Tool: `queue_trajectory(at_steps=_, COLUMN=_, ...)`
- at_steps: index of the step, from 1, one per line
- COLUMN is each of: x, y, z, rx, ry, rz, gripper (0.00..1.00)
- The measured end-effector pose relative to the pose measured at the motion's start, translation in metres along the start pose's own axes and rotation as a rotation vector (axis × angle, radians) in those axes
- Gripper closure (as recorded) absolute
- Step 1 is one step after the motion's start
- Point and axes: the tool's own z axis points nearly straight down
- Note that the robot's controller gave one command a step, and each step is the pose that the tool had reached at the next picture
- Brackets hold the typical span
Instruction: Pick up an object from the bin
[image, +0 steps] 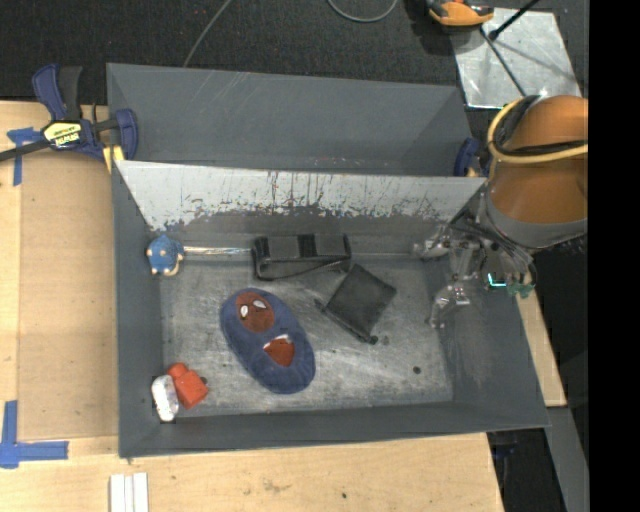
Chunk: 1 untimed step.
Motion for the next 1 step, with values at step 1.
queue_trajectory(at_steps=1, x=-0.0212, y=0.0715, z=0.0983, rx=0.0, ry=-0.006, rz=0.079, gripper=0.0)
